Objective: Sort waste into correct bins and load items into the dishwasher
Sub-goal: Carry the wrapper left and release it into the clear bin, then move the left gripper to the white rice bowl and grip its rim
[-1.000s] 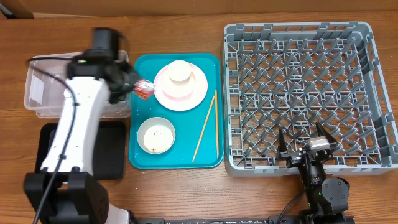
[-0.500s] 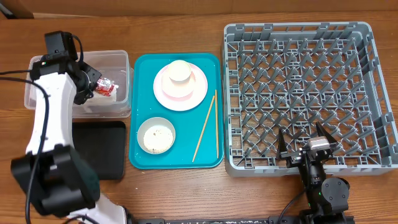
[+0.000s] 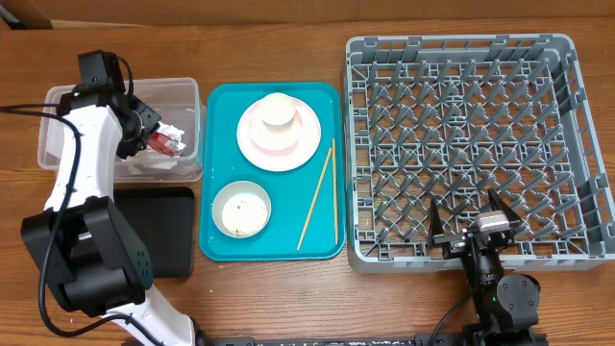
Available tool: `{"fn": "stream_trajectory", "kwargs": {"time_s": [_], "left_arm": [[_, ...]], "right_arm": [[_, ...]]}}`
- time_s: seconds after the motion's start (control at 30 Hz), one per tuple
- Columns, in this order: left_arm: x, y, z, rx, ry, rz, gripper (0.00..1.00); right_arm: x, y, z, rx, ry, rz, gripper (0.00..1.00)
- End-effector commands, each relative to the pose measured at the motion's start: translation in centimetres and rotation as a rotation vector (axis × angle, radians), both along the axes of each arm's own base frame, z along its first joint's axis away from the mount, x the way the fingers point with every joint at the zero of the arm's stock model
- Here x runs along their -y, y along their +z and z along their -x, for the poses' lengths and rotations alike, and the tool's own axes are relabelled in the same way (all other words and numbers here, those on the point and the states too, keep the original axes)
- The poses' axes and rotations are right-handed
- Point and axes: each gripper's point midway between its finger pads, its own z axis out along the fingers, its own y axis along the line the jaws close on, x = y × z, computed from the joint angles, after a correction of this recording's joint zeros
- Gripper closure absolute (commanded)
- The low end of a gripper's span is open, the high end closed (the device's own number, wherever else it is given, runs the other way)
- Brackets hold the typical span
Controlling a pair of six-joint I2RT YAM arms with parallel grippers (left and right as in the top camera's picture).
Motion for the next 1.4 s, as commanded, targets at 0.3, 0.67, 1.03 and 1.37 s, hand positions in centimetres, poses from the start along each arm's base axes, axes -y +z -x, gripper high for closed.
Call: {"fn": "stream_trajectory", "kwargs": {"time_s": [0.3, 0.67, 1.03, 1.37], "left_arm": [[12.0, 10.7, 3.0, 0.114, -0.548, 0.363, 0.68], [20.3, 3.3, 12.7, -0.359, -0.852, 0.302, 0.83], [26.1, -2.7, 16.2, -0.432, -0.998, 0.25, 0.86], [24.1, -3.7, 15.1, -0.44, -0.885, 0.044, 0.86]], "right_arm": [[0.2, -0.2, 0.0, 0.003, -0.011, 0.003, 0.0], [0.2, -0.2, 0.0, 0.003, -0.011, 0.003, 0.0], [0.2, -0.2, 0.0, 0.003, -0.011, 0.003, 0.0], [0.2, -0.2, 0.0, 0.003, -0.011, 0.003, 0.0]]}}
